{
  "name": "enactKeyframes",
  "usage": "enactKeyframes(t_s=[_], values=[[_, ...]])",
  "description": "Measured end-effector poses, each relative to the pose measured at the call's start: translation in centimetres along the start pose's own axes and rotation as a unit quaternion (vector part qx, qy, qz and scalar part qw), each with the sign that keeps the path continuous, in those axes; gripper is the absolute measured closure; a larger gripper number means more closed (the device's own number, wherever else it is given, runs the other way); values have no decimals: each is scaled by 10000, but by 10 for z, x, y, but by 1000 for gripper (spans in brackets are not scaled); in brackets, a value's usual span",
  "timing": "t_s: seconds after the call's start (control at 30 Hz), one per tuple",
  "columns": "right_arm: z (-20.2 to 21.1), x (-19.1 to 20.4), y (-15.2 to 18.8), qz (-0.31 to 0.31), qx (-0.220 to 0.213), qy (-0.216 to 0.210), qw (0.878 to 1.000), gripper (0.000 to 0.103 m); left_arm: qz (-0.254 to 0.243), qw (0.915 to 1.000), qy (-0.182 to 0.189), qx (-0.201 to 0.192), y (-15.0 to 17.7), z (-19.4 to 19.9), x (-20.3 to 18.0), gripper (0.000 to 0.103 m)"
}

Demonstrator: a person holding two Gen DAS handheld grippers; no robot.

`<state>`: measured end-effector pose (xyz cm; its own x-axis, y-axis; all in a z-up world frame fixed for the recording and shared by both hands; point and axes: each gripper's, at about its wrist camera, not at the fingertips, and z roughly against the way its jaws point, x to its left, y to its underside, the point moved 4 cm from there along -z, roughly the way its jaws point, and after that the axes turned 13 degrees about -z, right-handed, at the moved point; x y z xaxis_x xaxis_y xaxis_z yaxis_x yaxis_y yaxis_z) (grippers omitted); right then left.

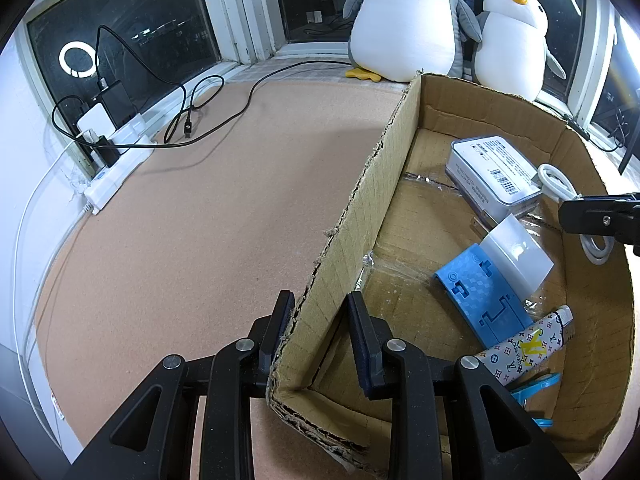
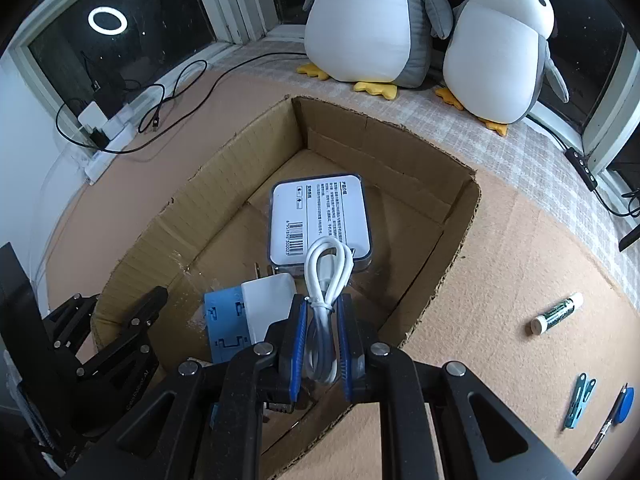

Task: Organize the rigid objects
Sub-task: 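Carry the white cable into the box and open the right gripper, then move the right gripper to the blue clothespin and grasp it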

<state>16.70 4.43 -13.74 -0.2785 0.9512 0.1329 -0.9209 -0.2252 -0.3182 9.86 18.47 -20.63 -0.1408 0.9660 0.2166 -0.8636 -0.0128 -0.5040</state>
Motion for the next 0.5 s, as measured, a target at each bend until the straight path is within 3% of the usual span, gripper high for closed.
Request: enactKeyframes(t_s=[0.17, 0.3, 0.5], values=[[-1, 1, 0, 41, -55, -7, 10000, 87, -1, 10000, 0, -2, 0, 0, 0, 75], [2, 2, -1, 51, -122, -39, 9999, 63, -4, 10000, -6, -6, 0, 0, 0, 75], [7, 4, -3, 57, -187, -121, 9997, 63, -3, 10000, -7, -8, 0, 0, 2, 75]])
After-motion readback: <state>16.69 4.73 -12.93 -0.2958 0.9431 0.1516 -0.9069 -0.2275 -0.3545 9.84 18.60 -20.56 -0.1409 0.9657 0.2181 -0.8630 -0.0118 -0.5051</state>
